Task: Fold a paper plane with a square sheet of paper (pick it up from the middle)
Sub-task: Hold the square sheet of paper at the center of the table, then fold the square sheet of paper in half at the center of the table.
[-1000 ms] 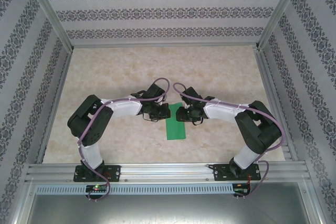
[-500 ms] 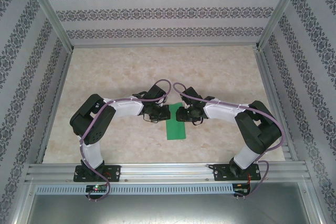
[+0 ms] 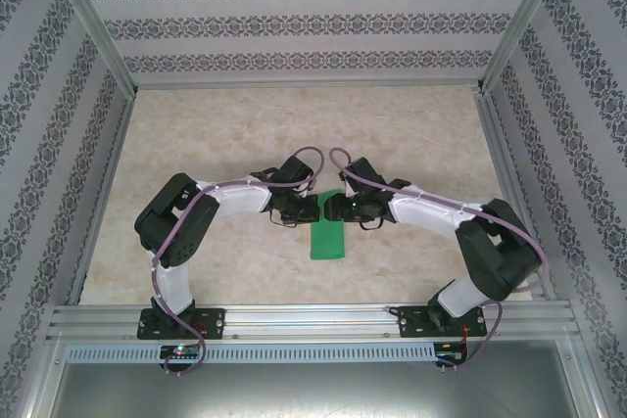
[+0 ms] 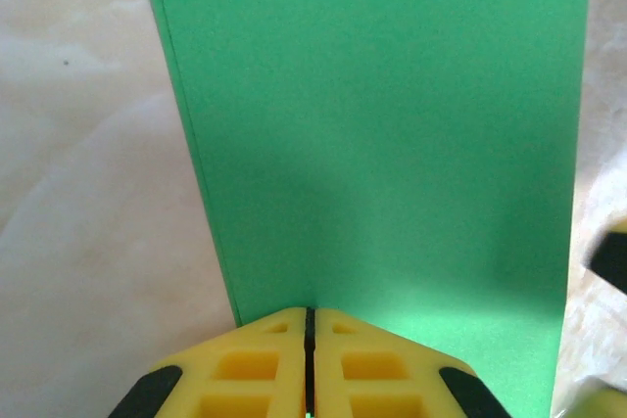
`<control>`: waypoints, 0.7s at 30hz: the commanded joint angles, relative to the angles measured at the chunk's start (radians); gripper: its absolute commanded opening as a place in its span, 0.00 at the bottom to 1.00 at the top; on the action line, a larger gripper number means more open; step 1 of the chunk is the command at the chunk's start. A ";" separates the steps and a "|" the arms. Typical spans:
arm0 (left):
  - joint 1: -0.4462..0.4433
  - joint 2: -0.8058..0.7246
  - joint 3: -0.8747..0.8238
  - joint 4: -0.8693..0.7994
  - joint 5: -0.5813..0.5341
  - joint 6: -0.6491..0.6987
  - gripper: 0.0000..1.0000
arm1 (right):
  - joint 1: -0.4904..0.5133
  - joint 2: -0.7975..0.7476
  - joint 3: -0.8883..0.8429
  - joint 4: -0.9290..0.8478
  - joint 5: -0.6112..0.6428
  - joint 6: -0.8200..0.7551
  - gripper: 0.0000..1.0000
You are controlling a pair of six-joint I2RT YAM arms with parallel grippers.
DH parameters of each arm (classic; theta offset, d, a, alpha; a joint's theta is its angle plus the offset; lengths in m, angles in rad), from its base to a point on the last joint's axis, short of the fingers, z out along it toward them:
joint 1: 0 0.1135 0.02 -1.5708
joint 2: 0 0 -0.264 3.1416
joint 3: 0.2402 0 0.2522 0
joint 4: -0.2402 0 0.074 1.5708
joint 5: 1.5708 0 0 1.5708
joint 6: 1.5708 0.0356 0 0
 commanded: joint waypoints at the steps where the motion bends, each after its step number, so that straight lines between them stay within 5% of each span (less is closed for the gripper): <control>1: -0.012 0.069 -0.014 -0.089 -0.068 0.032 0.11 | -0.023 -0.082 -0.029 0.022 -0.059 -0.007 0.54; 11: -0.012 0.067 -0.013 -0.096 -0.075 0.036 0.11 | -0.078 -0.054 -0.065 0.134 -0.248 0.079 0.26; 21: -0.012 0.064 -0.017 -0.100 -0.085 0.034 0.10 | -0.095 0.074 -0.048 0.175 -0.252 0.043 0.24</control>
